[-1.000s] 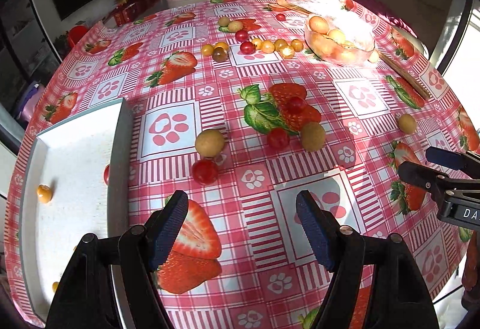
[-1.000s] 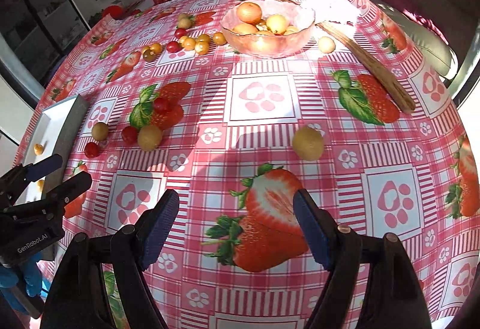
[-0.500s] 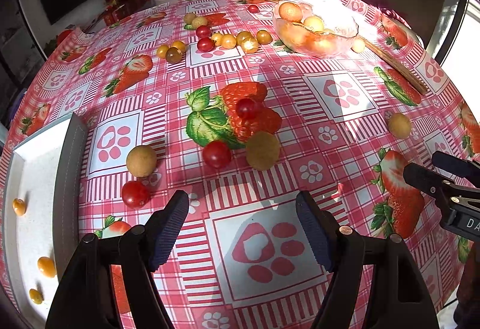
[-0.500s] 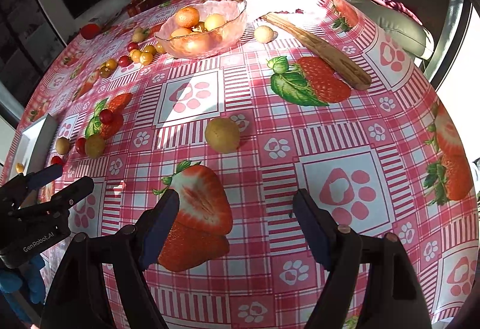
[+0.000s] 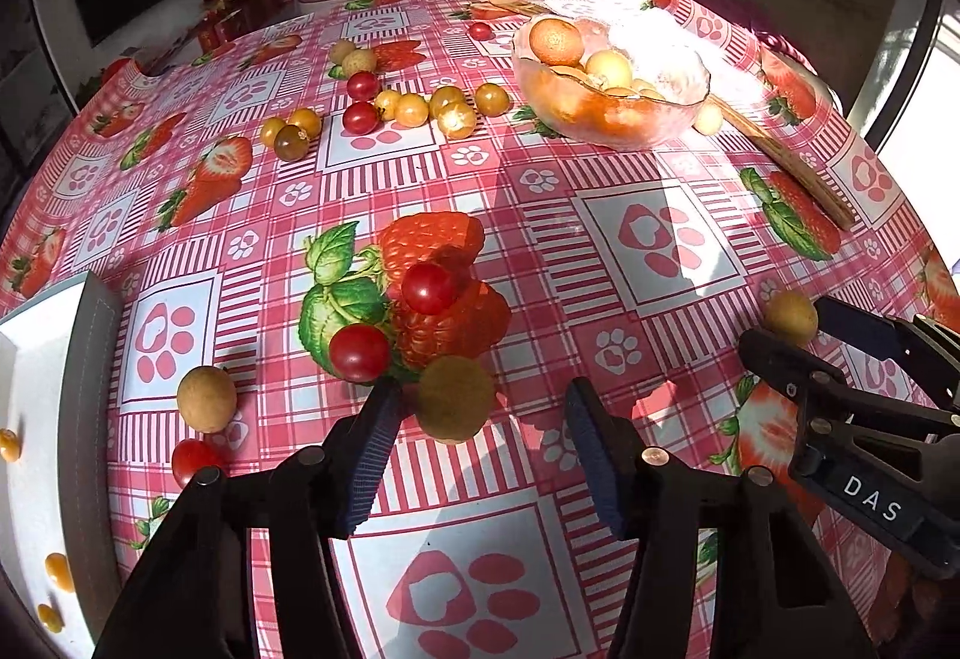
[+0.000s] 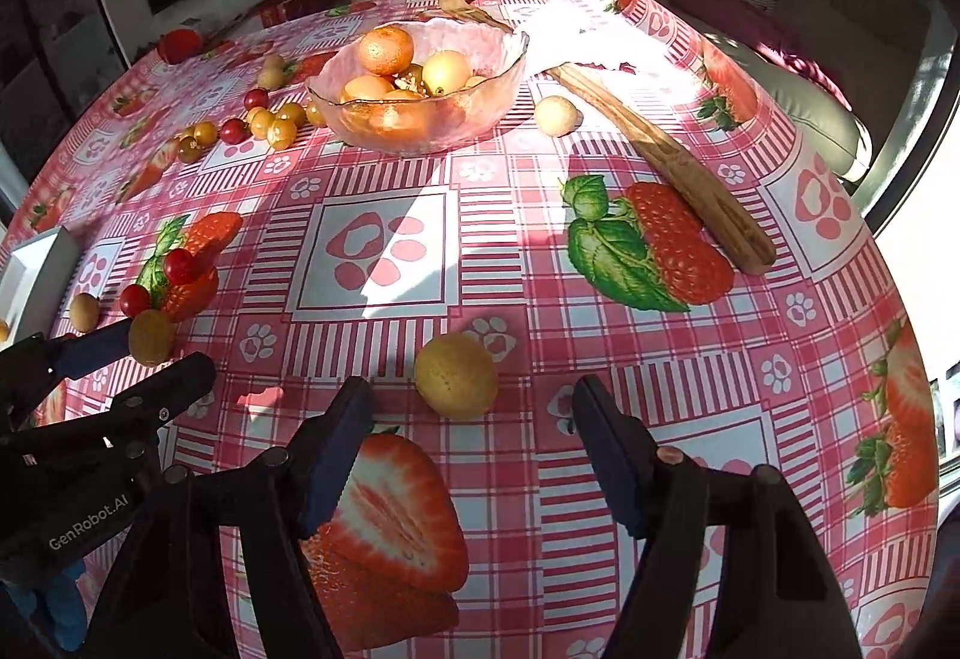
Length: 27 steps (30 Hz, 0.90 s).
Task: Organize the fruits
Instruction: 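Close the left tool on a brown round fruit while the right grasps another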
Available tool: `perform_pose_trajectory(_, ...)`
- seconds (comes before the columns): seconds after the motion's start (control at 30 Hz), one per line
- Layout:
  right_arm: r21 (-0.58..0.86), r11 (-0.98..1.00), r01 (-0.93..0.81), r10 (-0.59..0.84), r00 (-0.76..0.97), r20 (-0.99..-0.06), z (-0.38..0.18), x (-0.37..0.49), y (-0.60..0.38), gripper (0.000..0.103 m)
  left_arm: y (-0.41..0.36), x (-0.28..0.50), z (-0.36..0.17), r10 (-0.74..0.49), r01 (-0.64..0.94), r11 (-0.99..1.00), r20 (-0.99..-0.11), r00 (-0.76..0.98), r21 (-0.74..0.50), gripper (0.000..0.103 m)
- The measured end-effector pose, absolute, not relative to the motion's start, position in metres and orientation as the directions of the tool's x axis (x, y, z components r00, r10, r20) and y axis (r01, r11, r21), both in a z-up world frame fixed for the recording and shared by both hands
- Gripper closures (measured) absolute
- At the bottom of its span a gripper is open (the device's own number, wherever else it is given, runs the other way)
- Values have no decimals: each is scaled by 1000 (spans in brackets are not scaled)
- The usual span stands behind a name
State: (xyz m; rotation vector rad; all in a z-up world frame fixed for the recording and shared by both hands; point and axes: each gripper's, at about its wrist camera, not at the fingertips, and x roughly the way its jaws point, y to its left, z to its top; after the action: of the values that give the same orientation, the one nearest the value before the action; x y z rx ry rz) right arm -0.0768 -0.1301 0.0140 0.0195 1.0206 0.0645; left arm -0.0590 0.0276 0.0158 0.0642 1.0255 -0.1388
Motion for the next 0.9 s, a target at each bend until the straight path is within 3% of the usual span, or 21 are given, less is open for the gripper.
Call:
perform_pose_trajectory(0.03,42,998,-48,61,524,-850,15,-75,-129,47,27,-59,17,-89,152,988,-853,515,-11,64)
perform_pose_trajectory(0.07,39,998,-51,60,525,-849,15,-73,-128,60,26,-59,17,-96,160,987,-852,515,-15,76)
perform_pose_trajectory(0.1,43,997,-57,67,527,-847,16,-72,-127,75,26,-59,18,-100,163,987,-852,513,-18,76)
perform_pose_trajectory(0.4,179,981,-76,192,514,-836,25,-88,-135,74,45,-86,32,-161,161,983,-839,520,-89,76)
perform_pose_trajectory(0.9,264,955,-134,296,463,-836,41,-122,-107,74,110,-157,60,-121,62,993,-806,580,-105,76)
